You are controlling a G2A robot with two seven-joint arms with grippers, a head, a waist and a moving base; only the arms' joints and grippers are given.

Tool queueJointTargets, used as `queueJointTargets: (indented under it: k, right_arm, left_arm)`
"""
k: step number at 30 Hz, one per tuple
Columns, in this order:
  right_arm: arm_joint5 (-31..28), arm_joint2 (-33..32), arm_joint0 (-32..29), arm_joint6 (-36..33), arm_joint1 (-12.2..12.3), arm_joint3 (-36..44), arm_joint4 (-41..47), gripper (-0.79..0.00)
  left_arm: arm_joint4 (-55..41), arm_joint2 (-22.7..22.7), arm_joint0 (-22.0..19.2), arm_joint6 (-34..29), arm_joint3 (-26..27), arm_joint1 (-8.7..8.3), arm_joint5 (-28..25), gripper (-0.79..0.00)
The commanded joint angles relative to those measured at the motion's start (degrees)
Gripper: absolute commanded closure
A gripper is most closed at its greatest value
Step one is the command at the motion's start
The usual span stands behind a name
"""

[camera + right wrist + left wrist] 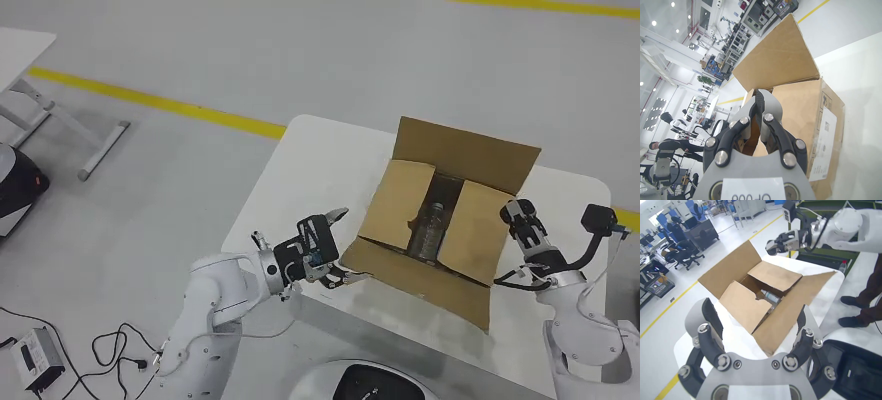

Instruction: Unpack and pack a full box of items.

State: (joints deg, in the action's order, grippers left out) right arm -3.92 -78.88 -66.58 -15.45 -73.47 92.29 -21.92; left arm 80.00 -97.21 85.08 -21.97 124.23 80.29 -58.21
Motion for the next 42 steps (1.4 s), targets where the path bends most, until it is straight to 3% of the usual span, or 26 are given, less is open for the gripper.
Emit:
queueJointTargets:
  k: [1,7,14,17,18,19,22,23,24,34,42]
  right_arm:
    - [0.04,-0.08,0.20,-0.05,0.02,-0.25,-0.10,0.000]
    - [0.02,-0.81,0.38,-0.23,0.14,-0.75,-0.23,0.000]
    - [0.49,-2.63,-0.14,-0.15,0.44,0.01,-0.63,0.000]
    - [0.56,-3.34,-0.52,-0.06,0.54,0.44,-0.59,0.000]
    - [0.61,-3.50,-0.65,-0.04,0.57,0.56,-0.65,0.000]
    - [0.70,-3.64,-0.78,-0.04,0.60,0.70,-0.63,0.000]
    - [1.00,-3.95,-1.03,0.01,0.65,0.90,-0.67,0.000]
    - [1.08,-4.01,-1.11,0.04,0.67,0.94,-0.74,0.000]
    - [1.14,-4.05,-1.20,0.10,0.68,0.97,-0.78,0.000]
    - [1.24,-4.11,-0.97,-0.03,0.74,0.92,-0.67,0.000]
    - [2.29,-5.68,-0.84,-2.01,1.13,3.08,-1.69,0.000]
  left_arm:
    - [-0.31,0.20,1.62,-1.01,0.67,-1.03,0.21,-0.785]
    - [4.29,3.26,3.27,-1.72,-0.55,-3.67,0.21,-0.785]
    - [12.47,8.90,0.32,2.43,-5.44,-4.96,0.22,-0.785]
    - [16.00,10.73,-0.70,5.05,-8.05,-5.17,3.07,-0.763]
    - [17.91,11.46,-1.07,5.38,-8.70,-5.27,3.83,-0.668]
    - [19.47,12.07,-1.34,5.80,-9.53,-5.35,4.89,-0.502]
    - [20.06,13.17,-1.73,8.16,-11.88,-5.37,9.12,-0.145]
    - [20.11,13.28,-1.95,8.69,-12.21,-5.42,9.72,-0.040]
    - [20.18,13.38,-2.12,9.13,-12.56,-5.49,10.14,0.000]
    - [15.06,13.76,-2.91,11.06,-12.78,-6.14,9.22,0.000]
    - [3.93,13.68,-3.42,6.33,-10.87,-6.68,4.77,0.000]
